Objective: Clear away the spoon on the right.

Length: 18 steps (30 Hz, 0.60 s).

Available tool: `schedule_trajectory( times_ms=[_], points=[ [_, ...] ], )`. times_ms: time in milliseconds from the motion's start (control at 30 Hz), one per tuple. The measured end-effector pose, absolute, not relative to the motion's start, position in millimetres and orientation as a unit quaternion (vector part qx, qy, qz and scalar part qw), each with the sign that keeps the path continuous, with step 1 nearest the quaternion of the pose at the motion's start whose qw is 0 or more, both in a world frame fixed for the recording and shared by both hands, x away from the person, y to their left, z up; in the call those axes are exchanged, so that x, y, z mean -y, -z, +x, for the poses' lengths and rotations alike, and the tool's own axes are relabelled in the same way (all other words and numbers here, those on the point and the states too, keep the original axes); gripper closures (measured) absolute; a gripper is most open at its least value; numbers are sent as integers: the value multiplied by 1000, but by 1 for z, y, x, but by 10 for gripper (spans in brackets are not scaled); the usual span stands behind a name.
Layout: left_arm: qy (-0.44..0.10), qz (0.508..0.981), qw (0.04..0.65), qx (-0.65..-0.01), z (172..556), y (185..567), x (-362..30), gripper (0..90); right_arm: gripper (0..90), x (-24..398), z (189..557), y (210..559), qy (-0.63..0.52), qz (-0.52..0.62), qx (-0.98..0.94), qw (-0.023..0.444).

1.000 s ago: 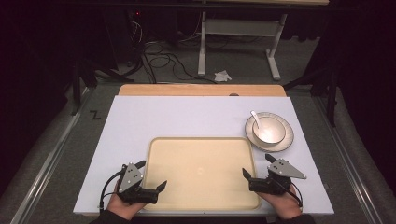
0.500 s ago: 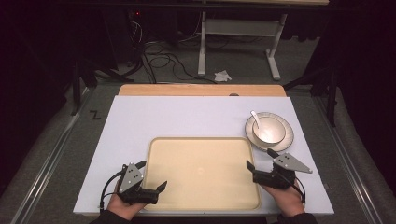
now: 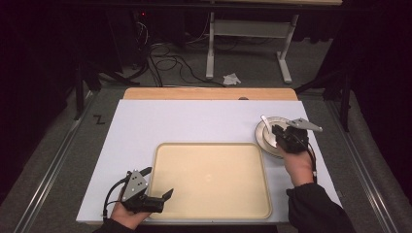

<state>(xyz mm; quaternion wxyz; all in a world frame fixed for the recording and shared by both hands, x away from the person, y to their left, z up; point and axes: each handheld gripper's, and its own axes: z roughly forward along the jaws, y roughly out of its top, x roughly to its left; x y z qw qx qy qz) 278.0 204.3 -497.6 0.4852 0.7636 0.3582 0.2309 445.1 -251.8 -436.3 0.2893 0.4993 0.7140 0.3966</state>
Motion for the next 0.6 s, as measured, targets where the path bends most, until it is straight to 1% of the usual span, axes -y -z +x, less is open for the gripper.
schedule_trajectory(
  times_ms=[100,333,600],
  points=[
    [-232,763,485,-358,278,497,-205,5,900,250,465,435,-385,514,-714,277],
    [-230,762,487,-359,279,498,-206,6,900,239,501,430,-346,532,-721,278],
    [-229,763,486,-358,279,498,-207,8,900,233,515,436,-317,532,-737,271]
  ],
)
